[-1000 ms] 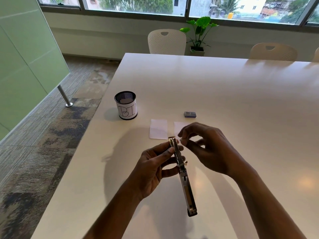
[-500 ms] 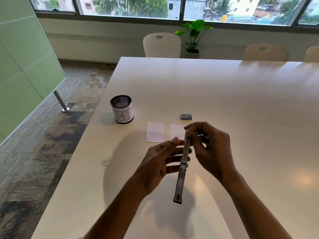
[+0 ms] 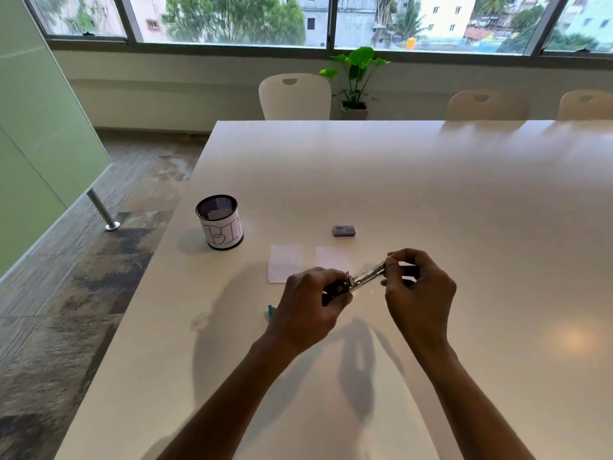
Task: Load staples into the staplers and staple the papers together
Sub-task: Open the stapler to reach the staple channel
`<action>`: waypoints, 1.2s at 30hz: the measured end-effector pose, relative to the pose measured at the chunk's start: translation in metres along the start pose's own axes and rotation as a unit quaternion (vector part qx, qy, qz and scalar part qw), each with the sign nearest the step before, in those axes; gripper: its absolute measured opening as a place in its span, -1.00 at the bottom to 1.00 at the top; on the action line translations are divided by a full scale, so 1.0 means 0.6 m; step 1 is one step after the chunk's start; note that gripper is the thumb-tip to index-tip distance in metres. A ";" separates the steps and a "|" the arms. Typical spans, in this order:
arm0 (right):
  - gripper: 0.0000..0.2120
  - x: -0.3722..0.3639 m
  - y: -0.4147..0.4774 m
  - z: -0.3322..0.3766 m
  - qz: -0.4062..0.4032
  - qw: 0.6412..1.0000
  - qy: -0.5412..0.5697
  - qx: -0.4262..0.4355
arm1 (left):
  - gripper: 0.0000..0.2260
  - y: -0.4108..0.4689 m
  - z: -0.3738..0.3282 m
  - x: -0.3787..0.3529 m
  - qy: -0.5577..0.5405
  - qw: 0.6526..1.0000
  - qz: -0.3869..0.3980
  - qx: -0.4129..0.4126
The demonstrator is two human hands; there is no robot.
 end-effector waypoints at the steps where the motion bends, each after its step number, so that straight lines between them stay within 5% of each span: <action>1: -0.90 0.003 -0.002 -0.006 -0.004 1.000 -0.011 0.007 | -0.77 0.003 0.001 -0.005 0.009 1.000 0.003 -0.008; 13: -0.89 -0.008 -0.023 -0.087 0.089 0.973 -0.191 0.092 | -0.73 0.008 0.054 -0.088 0.036 0.997 0.061 -0.010; 36: -0.92 -0.021 -0.029 -0.114 0.144 0.970 -0.193 0.042 | -0.60 -0.001 0.085 -0.122 0.102 0.992 0.077 -0.011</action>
Point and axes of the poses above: each hand's wrist, its own y-axis towards the middle knuckle, its own x-axis out of the back of the hand, z = x × y, the point moved 7 cm from there along y, towards the middle knuckle, and after that the axes turned 5 degrees about y, right-handed, at the moved point
